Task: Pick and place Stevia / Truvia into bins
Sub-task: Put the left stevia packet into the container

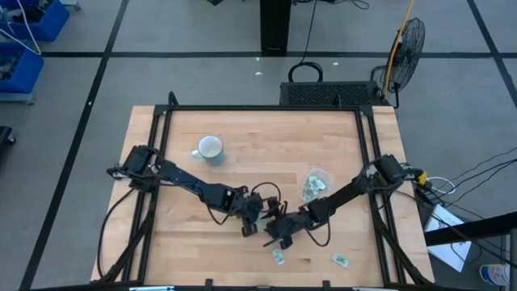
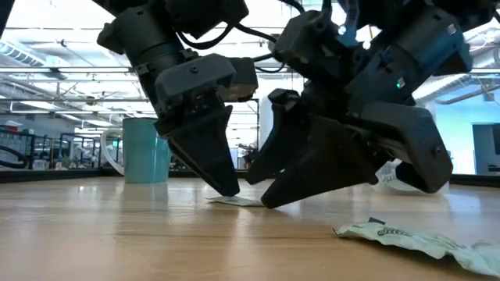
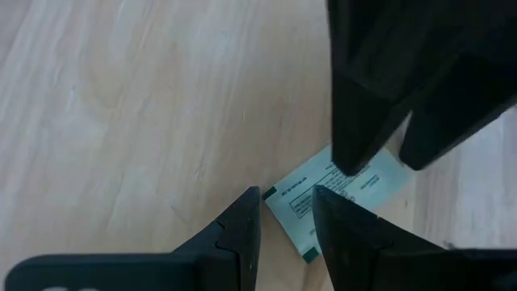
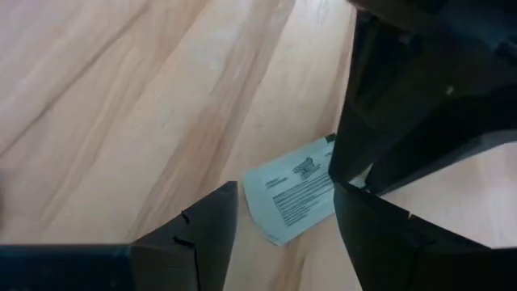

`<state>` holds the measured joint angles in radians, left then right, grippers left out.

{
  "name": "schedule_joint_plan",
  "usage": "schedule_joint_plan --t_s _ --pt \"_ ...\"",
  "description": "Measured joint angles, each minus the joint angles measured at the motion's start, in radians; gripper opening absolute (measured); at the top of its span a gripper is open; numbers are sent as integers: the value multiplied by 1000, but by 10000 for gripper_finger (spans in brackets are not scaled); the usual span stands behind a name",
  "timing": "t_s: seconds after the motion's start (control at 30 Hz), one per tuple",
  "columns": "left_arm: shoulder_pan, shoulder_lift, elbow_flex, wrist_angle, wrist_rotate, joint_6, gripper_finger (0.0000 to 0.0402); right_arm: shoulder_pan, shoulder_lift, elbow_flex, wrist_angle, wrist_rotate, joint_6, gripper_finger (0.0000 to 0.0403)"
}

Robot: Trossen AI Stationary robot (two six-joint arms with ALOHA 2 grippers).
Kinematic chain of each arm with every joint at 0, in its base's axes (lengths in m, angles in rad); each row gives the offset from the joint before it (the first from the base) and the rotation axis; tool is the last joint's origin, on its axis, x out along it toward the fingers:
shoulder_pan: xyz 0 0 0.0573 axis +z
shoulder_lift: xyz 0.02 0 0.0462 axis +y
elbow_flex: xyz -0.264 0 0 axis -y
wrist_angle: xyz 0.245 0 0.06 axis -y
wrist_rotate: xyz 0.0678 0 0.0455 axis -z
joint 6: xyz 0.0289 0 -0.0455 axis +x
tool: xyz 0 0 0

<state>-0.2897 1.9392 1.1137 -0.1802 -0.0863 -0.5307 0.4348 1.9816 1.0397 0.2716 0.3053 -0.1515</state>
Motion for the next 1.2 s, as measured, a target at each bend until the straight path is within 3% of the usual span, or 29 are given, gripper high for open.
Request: schedule_joint_plan --t_s 0.33,0.73,1.2 --pt "39 -1 1 -7 69 12 118 11 0 0 -18 -20 1 161" --pt "39 45 5 3 33 14 117 9 0 0 2 -109 0 162" --pt "7 49 5 -18 -128 174 117 -3 0 0 5 -103 -7 160"
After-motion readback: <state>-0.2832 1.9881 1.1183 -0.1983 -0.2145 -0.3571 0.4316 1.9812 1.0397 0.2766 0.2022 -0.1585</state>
